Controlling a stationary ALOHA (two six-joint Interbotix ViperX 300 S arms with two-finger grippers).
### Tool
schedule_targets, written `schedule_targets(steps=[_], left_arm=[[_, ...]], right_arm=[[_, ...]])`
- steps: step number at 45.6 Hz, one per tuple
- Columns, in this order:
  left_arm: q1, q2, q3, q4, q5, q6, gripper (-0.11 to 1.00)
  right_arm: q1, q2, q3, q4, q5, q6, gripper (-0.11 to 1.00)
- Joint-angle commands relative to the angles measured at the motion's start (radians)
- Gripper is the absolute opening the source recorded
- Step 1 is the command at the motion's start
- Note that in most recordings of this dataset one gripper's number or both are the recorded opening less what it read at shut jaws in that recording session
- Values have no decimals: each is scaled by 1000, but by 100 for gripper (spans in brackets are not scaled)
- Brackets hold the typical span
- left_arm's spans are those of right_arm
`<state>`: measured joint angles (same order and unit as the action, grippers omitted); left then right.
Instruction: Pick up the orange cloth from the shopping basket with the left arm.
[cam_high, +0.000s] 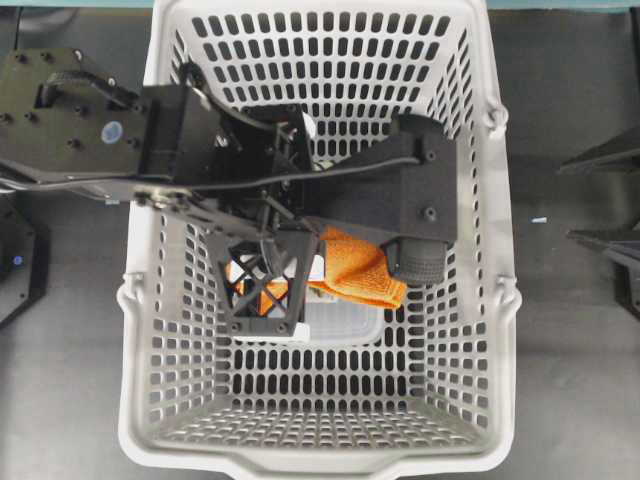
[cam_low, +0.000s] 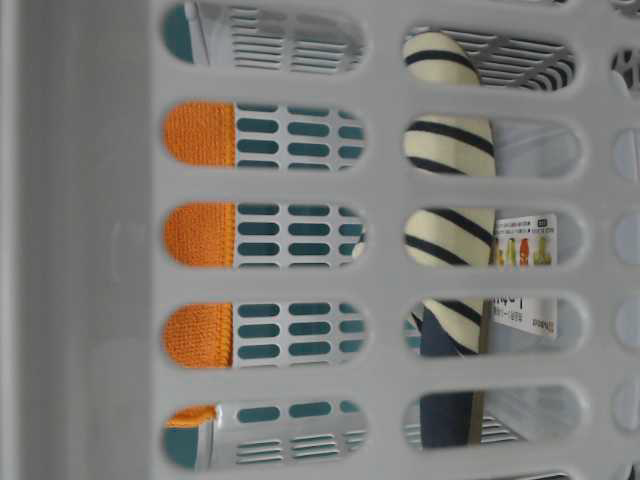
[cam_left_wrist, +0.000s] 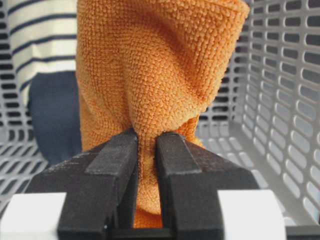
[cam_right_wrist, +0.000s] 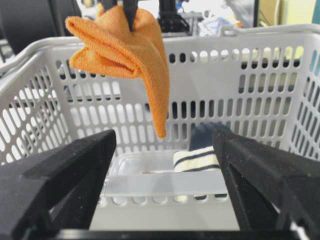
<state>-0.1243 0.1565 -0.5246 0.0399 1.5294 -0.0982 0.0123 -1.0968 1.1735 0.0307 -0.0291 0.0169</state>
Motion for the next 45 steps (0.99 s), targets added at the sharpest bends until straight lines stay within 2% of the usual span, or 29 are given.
schedule_targets(steps=[1, 45], left_arm=[[-3, -12, -26, 5, 3, -3, 8], [-5, -11, -26, 5, 2, -11, 8]], right_arm=[[-2, 6, -9, 2, -11, 2, 75], [15, 5, -8, 2, -5, 2, 75]])
